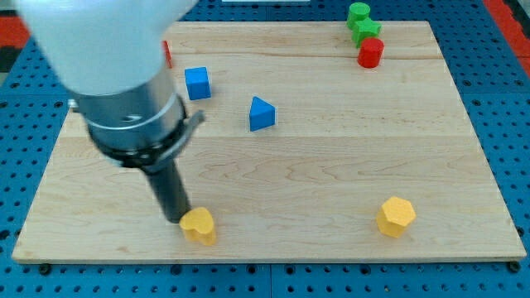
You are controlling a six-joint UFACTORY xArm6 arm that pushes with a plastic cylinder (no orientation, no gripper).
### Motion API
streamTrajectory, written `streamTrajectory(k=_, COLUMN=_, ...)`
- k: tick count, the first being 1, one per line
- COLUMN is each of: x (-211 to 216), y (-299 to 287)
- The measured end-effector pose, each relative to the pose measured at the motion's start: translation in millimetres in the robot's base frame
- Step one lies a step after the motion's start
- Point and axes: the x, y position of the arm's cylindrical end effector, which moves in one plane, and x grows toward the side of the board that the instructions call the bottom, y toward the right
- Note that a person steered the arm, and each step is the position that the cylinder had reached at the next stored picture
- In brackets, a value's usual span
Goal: Push the yellow heart a bit up and right
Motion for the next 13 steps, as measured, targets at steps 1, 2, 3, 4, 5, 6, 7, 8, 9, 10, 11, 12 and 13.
streamTrajectory(k=1, x=17, y=-23)
streamTrajectory(k=2, x=28, y=-64)
streamTrajectory(k=3, x=50, y=-64)
streamTrajectory(k=4, x=50, y=-52)
streamTrajectory(k=5, x=50, y=-21)
streamTrajectory(k=6, x=50, y=2)
streamTrajectory(k=7, x=50, y=4)
streamTrajectory(k=8, x=50, y=4)
streamTrajectory(k=9, x=48, y=7)
streamTrajectory(k=10, x=47, y=14)
streamTrajectory(k=11, x=34, y=16)
streamTrajectory(k=12, x=16, y=17)
streamTrajectory(k=13, x=-5, y=17)
